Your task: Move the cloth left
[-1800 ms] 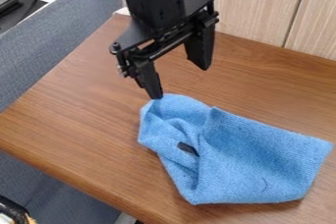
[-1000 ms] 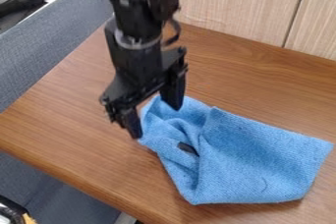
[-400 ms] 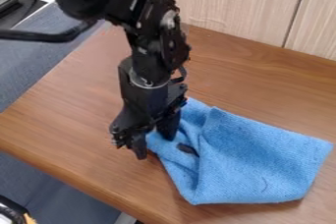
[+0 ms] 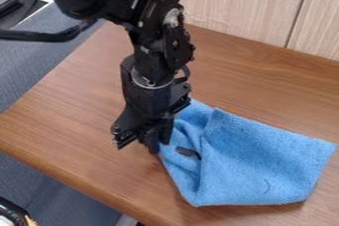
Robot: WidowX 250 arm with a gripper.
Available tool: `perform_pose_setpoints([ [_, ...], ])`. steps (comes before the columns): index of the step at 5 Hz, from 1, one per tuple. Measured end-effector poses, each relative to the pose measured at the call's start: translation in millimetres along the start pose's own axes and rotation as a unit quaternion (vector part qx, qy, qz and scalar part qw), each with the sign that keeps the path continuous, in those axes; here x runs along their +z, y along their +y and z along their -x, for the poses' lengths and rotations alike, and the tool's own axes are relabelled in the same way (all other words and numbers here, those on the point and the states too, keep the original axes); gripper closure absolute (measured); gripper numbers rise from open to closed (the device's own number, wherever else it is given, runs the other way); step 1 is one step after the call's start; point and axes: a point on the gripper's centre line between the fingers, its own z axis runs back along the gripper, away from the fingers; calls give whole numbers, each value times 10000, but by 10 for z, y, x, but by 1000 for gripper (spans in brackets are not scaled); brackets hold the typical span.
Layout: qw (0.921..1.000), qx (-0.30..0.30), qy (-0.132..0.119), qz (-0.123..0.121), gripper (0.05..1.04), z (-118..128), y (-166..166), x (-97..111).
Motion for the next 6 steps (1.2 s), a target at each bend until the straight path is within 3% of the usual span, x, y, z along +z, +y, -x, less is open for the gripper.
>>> perform_pose_setpoints([
  [1,10000,61,34,15,1024,-21,12,31],
  [2,9999,76,116,29,1029,-16,-54,107],
  [3,9994,198,209,207,1029,-68,-220,278],
  [4,9965,538,266,588,1029,-284,-482,585],
  [6,9892,1165,424,776,1029,-740,-879,710],
])
